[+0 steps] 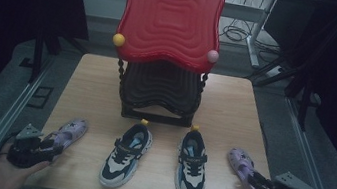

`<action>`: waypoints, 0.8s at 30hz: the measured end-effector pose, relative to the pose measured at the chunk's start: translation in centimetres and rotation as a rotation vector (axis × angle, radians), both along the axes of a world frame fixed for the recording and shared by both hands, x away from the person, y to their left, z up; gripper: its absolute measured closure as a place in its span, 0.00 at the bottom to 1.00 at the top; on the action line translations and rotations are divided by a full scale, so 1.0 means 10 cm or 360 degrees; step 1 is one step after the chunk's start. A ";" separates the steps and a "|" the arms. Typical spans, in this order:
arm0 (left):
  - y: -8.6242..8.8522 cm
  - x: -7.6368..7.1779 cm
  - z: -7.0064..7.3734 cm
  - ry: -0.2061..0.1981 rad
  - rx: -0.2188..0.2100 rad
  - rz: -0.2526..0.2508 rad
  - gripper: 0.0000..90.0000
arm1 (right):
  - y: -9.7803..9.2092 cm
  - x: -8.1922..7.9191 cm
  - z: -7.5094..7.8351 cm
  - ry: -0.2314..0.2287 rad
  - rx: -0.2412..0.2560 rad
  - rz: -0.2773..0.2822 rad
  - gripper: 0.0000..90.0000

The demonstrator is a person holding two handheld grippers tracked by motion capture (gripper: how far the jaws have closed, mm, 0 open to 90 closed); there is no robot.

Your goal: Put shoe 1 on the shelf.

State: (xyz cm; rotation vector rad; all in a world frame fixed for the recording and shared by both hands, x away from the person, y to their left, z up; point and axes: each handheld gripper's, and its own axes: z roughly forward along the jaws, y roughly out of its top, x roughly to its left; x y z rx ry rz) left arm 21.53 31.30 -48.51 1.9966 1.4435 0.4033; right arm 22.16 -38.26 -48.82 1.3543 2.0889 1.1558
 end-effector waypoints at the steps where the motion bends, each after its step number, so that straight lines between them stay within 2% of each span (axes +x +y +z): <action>1: -0.01 0.01 -0.02 0.0004 0.0010 -0.0004 0.61 | 0.00 0.00 0.00 0.0000 0.0000 0.0001 0.77; 5: -0.03 0.03 -0.06 0.0013 0.0036 -0.0002 0.64 | 0.01 0.01 -0.01 0.0007 0.0002 0.0008 0.77; 10: -0.06 0.06 -0.10 0.0013 0.0058 -0.0042 0.68 | -0.01 0.01 -0.02 0.0006 -0.0003 0.0005 0.77; 15: -0.05 0.08 -0.15 0.0023 0.0069 -0.0031 0.75 | -0.02 0.00 0.00 0.0008 -0.0011 0.0013 0.77; 19: -0.04 0.08 -0.17 0.0032 0.0072 -0.0035 0.79 | -0.04 -0.01 0.00 0.0013 -0.0022 0.0042 0.75; 24: -0.03 0.08 -0.20 0.0040 0.0068 -0.0024 0.86 | 0.01 0.00 -0.02 0.0063 -0.0043 0.0113 0.74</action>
